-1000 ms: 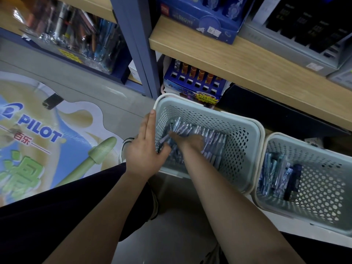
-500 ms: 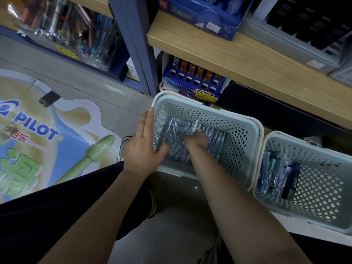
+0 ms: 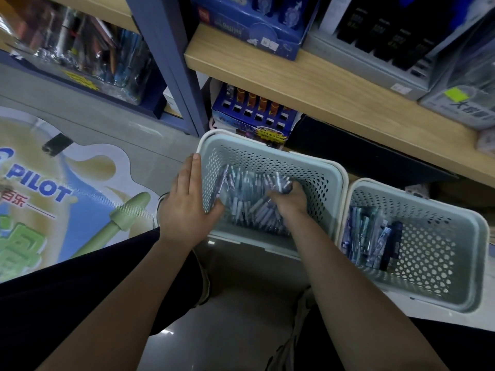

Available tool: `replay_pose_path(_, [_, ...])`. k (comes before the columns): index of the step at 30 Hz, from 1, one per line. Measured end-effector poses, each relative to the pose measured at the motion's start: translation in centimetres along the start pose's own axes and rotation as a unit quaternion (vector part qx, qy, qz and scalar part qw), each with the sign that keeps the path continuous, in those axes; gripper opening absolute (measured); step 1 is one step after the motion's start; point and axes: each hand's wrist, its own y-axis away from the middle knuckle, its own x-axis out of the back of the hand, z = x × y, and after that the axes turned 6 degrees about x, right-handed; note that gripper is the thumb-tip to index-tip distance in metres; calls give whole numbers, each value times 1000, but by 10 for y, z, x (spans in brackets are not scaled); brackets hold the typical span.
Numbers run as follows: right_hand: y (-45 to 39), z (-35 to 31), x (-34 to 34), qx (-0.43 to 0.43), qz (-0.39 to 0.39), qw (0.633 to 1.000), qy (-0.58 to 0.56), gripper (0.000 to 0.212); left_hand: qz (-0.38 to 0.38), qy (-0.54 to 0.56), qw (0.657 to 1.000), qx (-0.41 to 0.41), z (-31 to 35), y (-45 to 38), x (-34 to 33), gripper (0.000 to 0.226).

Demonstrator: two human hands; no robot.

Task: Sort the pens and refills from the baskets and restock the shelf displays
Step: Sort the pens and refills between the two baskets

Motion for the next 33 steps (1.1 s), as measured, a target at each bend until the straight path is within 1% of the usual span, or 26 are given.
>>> replay_pose_path(2, [1, 1, 3, 6, -3, 1000, 4, 43, -6, 11, 1000, 5, 0, 0, 0, 95])
replay_pose_path(4, [4, 0, 4, 15, 5, 1000, 14, 36, -10, 27, 1000, 6, 0, 0, 1, 97])
replay_pose_path(5, [7, -1, 3, 23, 25, 999, 24, 34, -9, 36, 999, 7, 0, 0, 2, 98])
replay_pose_path(6, [8, -1, 1, 42, 62, 996, 40, 37, -7, 43, 999, 8, -1, 1, 2, 98])
replay_pose_path(7, [11, -3, -1, 68, 101, 991, 55, 39, -4, 50, 999, 9, -1, 2, 3, 98])
replay_pose_path(8, [13, -4, -4, 94, 123, 986, 56, 37, -2, 56, 998, 8, -3, 2, 4, 98])
replay_pose_path(9, [16, -6, -9, 113, 117, 985, 48, 30, -4, 62, 998, 6, -4, 2, 5, 98])
replay_pose_path(10, [19, -9, -16, 120, 75, 989, 30, 23, -8, 69, 998, 3, -5, 3, 7, 98])
replay_pose_path(12, [24, -16, -35, 115, -48, 992, -9, 10, -15, 98, 995, 18, -7, 5, 8, 91])
replay_pose_path(13, [25, -19, -46, 104, -106, 988, -32, 7, -21, 123, 991, 56, -9, 7, 8, 84])
replay_pose_path(14, [26, -22, -56, 89, -159, 982, -51, 7, -29, 155, 982, 108, -11, 7, 7, 76])
replay_pose_path(15, [26, -23, -66, 73, -200, 976, -52, 15, -41, 185, 969, 158, -14, 8, 7, 66])
replay_pose_path(16, [24, -23, -77, 63, -231, 970, -33, 23, -50, 201, 960, 188, -18, 8, 6, 55])
replay_pose_path(17, [23, -25, -85, 57, -253, 966, 0, 30, -55, 201, 959, 193, -20, 9, 6, 47])
replay_pose_path(19, [20, -27, -100, 48, -260, 963, 49, 38, -58, 189, 965, 173, -22, 10, 6, 48])
replay_pose_path(21, [14, -28, -109, 27, -249, 967, 50, 43, -56, 178, 969, 161, -23, 8, 4, 54])
replay_pose_path(23, [8, -25, -114, 1, -238, 971, 19, 39, -52, 164, 972, 162, -23, 6, 1, 58])
replay_pose_path(25, [1, -21, -116, -20, -226, 974, -14, 29, -47, 163, 972, 162, -24, 6, -1, 60])
replay_pose_path(28, [-2, -19, -123, -41, -223, 974, -25, 19, -43, 172, 970, 167, -24, 8, -2, 64])
replay_pose_path(30, [1, -23, -129, -49, -208, 977, 2, 22, -43, 176, 968, 172, -23, 8, -2, 64])
replay_pose_path(33, [6, -32, -134, -34, -181, 981, 66, 29, -40, 185, 966, 173, -23, 8, -2, 65])
